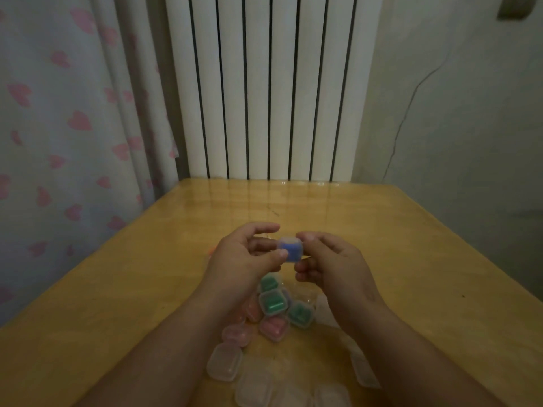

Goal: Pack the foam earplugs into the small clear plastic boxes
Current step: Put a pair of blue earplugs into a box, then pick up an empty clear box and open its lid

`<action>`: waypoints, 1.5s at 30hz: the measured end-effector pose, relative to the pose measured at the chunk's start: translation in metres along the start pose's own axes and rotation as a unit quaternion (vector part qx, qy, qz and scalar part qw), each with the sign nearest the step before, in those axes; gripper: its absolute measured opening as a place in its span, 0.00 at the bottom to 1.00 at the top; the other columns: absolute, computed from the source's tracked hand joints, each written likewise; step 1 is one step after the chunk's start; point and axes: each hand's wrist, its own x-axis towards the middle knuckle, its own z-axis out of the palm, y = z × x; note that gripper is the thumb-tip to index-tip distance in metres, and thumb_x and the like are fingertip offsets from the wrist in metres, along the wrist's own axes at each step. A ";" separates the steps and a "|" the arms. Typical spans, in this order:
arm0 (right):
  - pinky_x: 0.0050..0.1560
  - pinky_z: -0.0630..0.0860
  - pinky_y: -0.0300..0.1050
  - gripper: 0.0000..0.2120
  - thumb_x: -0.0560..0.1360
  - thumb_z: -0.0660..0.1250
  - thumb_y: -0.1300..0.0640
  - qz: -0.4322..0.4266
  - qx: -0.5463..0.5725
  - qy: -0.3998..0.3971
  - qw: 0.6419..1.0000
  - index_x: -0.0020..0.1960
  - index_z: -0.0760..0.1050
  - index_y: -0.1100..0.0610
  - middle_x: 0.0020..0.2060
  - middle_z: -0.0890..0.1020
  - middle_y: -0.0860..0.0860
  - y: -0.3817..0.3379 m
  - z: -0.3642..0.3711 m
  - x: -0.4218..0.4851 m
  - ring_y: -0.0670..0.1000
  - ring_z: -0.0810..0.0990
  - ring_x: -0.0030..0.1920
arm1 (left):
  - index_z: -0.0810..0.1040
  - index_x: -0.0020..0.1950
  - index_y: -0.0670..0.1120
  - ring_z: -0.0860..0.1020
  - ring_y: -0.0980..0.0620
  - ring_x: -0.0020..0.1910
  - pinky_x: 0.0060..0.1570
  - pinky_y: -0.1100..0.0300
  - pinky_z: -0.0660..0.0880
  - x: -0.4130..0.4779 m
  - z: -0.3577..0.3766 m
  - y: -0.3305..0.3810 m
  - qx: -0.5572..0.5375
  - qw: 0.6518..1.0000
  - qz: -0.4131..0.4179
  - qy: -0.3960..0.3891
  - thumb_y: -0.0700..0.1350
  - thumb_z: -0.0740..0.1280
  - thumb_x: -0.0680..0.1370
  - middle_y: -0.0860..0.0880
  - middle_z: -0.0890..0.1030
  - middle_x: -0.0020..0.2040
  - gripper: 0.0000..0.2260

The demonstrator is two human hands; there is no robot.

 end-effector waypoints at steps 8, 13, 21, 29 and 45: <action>0.38 0.75 0.35 0.05 0.72 0.74 0.54 -0.041 -0.240 0.056 0.968 0.47 0.82 0.50 0.38 0.83 0.45 0.001 -0.014 0.011 0.42 0.80 0.40 | 0.81 0.48 0.57 0.80 0.57 0.42 0.41 0.65 0.76 0.004 -0.001 -0.004 0.095 0.988 0.081 0.092 0.37 0.68 0.77 0.56 0.83 0.46 0.13; 0.46 0.77 0.45 0.04 0.72 0.72 0.47 0.025 -0.392 0.022 0.920 0.41 0.79 0.46 0.38 0.80 0.42 0.004 -0.014 0.013 0.43 0.79 0.40 | 0.81 0.50 0.55 0.78 0.54 0.48 0.44 0.57 0.75 0.009 -0.009 -0.009 0.209 0.960 0.072 0.174 0.33 0.60 0.75 0.57 0.80 0.49 0.19; 0.48 0.80 0.47 0.07 0.72 0.67 0.48 0.068 -0.488 0.016 0.870 0.49 0.78 0.46 0.45 0.81 0.46 0.003 -0.003 0.007 0.48 0.79 0.45 | 0.77 0.63 0.56 0.72 0.47 0.63 0.62 0.47 0.71 0.024 -0.031 -0.019 0.382 0.907 -0.021 0.175 0.42 0.66 0.74 0.52 0.77 0.62 0.18; 0.50 0.75 0.41 0.09 0.78 0.63 0.54 -0.040 -0.437 0.006 0.899 0.54 0.79 0.45 0.50 0.80 0.42 0.010 0.000 0.007 0.44 0.76 0.48 | 0.74 0.69 0.56 0.77 0.47 0.59 0.59 0.49 0.75 0.025 -0.031 -0.019 0.363 0.923 -0.045 0.121 0.37 0.63 0.75 0.50 0.80 0.62 0.24; 0.60 0.76 0.44 0.24 0.75 0.56 0.69 -0.020 -0.475 -0.118 0.872 0.64 0.77 0.52 0.61 0.80 0.50 0.002 0.046 0.060 0.50 0.77 0.61 | 0.76 0.65 0.59 0.70 0.43 0.67 0.64 0.49 0.66 0.039 -0.053 -0.032 0.445 0.865 -0.135 0.187 0.46 0.63 0.77 0.51 0.76 0.66 0.17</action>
